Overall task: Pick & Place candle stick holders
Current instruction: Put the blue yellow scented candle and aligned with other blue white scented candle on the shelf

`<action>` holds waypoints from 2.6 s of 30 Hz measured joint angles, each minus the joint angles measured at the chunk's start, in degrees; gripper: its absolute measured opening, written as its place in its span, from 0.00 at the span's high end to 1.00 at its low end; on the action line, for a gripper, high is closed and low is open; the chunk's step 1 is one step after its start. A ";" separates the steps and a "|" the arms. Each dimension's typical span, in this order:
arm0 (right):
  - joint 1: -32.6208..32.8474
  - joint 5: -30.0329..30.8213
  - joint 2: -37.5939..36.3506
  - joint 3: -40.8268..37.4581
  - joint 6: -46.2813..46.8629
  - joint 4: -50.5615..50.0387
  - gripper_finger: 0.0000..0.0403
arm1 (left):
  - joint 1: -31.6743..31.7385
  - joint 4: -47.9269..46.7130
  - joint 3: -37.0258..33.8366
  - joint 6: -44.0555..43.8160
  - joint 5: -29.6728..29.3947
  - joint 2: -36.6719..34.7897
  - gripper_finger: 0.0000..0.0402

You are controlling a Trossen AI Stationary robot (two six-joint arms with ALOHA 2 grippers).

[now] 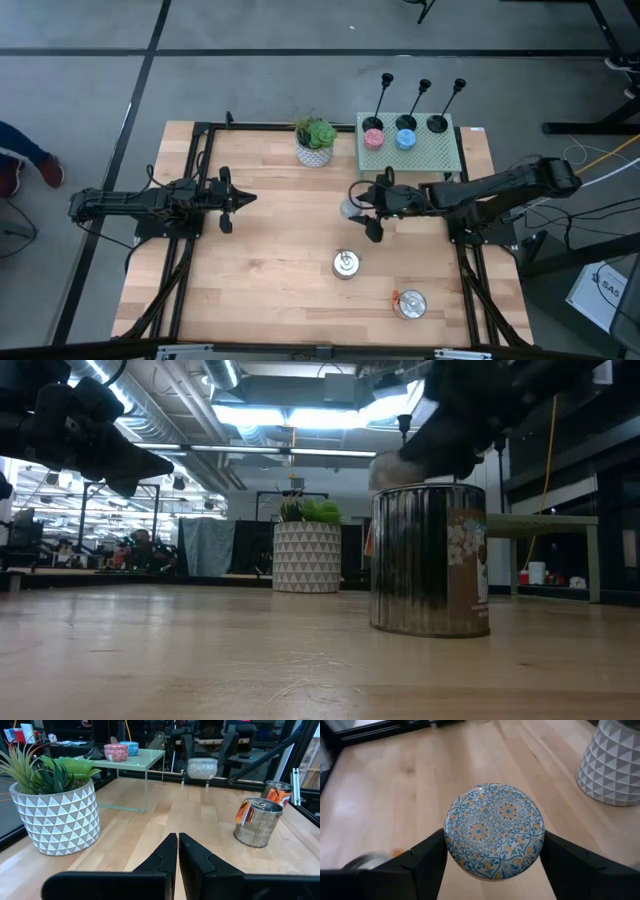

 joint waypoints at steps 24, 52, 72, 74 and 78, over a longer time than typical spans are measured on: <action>2.55 -2.45 -29.31 0.04 7.44 -21.34 0.29 | 0.00 0.02 0.00 0.00 -0.02 0.00 0.98; -7.34 22.98 -39.38 0.04 26.62 -51.81 0.29 | 0.00 0.02 -0.01 0.00 -0.02 0.00 0.98; -28.00 35.21 -31.27 0.03 29.35 -52.41 0.29 | 0.00 0.02 0.00 0.00 -0.02 0.00 0.98; -29.37 34.32 -30.35 -0.50 29.68 -51.00 0.29 | 0.01 0.02 -0.01 0.00 -0.02 0.00 0.97; -32.03 34.00 -28.52 -1.91 29.67 -48.28 0.29 | 0.01 0.01 0.00 0.00 -0.02 0.00 0.97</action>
